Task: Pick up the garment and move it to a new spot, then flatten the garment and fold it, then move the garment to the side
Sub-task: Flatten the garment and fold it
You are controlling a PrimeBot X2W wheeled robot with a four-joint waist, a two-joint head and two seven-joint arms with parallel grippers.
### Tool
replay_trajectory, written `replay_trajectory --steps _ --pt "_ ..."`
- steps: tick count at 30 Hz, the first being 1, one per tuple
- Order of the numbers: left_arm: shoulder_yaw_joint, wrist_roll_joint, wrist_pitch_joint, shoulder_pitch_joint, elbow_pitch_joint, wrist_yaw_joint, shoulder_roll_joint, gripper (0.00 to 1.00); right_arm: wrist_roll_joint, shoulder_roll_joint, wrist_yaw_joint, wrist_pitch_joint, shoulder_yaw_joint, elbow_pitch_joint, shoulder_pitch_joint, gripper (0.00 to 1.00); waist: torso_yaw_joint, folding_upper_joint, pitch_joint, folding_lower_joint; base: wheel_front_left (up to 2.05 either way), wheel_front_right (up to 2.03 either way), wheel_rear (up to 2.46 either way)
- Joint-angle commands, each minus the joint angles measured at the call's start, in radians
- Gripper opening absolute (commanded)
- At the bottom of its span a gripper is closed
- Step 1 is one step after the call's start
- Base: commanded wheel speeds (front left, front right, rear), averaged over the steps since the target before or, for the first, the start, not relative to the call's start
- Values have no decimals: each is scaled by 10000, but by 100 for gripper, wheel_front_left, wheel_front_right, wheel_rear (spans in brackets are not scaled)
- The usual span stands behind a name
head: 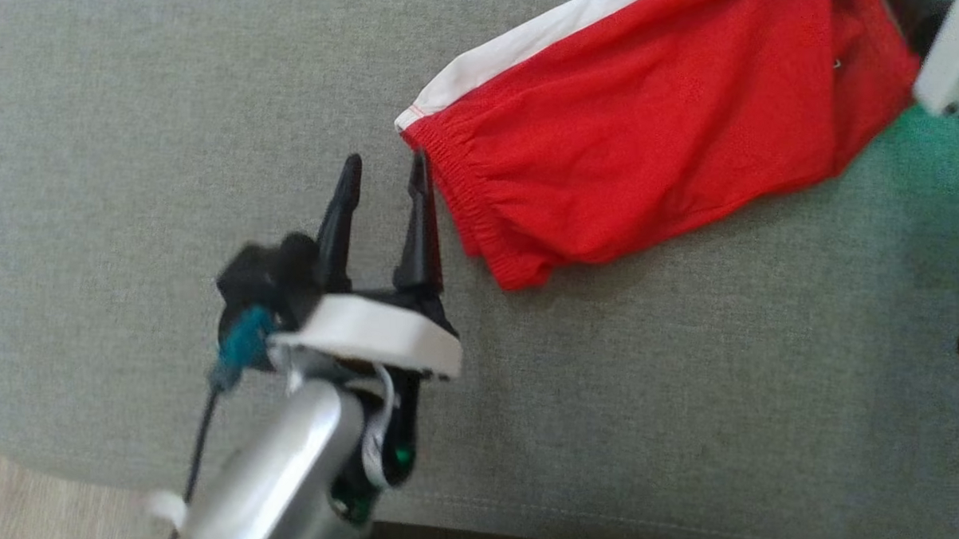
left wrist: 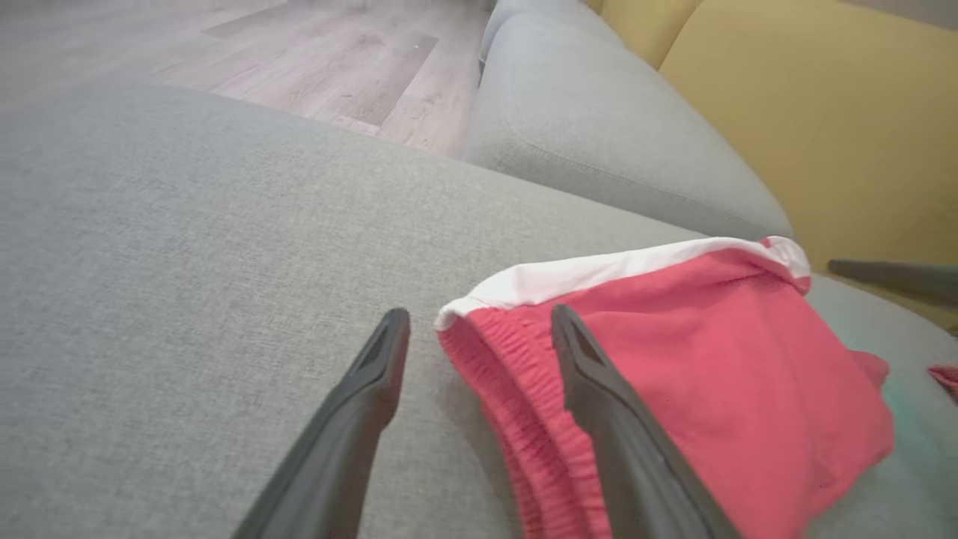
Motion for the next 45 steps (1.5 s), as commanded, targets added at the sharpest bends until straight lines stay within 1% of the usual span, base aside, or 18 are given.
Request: replay_trajectory --steps 1,3,6,10,11,12,15,16,17,21,24,27,32,36,40,45 --pt "256 316 -139 223 -640 192 70 100 -75 -32 -7 8 365 -366 0 100 36 0 22 0 0 0 0" --pt "240 941 -185 464 -894 397 1 100 -204 -78 -7 67 480 -134 75 100 118 0 75 0 0 0 0" --pt "487 1773 -198 745 -1500 385 -454 100 -554 -94 -7 48 478 310 153 100 308 0 138 0 0 0 0" --pt "667 2577 -201 1159 -1866 -52 -846 100 -1025 -182 -7 47 437 963 213 100 512 0 187 0 0 0 0" --pt "728 2723 -202 1240 -1887 -181 -904 100 -1081 -179 -7 66 412 1118 238 100 549 0 179 0 0 0 0" --pt "728 2723 -202 1240 -1887 -181 -904 100 -1081 -179 -7 66 412 1118 238 100 549 0 179 0 0 0 0" --pt "980 3090 -202 1438 -1913 -541 -1041 100 -1059 -151 -7 261 438 1524 359 100 621 0 91 0 0 0 0" --pt "1177 3304 -203 1549 -1955 -755 -1122 100 -783 -13 -7 381 372 1645 433 62 632 0 5 0 0 0 0" --pt "1273 3388 -203 1618 -1963 -853 -1160 100 -633 86 -7 345 251 1678 448 0 620 0 -43 0 0 0 0" --pt "1702 3491 -203 1999 -1764 -1191 -1275 100 48 758 -7 17 -455 1741 550 0 350 0 -352 0 0 0 0" --pt "2086 3727 -203 2340 -1638 -1410 -1307 100 622 1501 -7 -349 -1453 1753 592 0 -18 0 -696 0 0 0 0" --pt "2448 3958 -204 2775 -1493 -1707 -1316 100 996 1849 -7 -482 -2423 1691 845 0 -370 0 -1181 0 0 0 0" --pt "2950 4230 -204 3391 -1305 -2164 -1328 100 1255 1975 -7 -456 -4080 1421 1512 0 -664 0 -1800 0 0 0 0" --pt "3152 4331 -204 3652 -1210 -2479 -1359 100 1042 1895 -7 -476 -5020 1283 1914 0 -693 0 -1954 0 0 0 0" --pt "3244 4346 -204 3822 -1110 -2696 -1387 100 806 1840 -7 -605 -5459 1317 2174 0 -690 0 -1990 0 0 0 0" --pt "3237 4301 -204 3888 -1017 -2834 -1406 100 754 1825 -7 -791 -5450 1342 2252 0 -680 0 -1937 0 0 0 0"
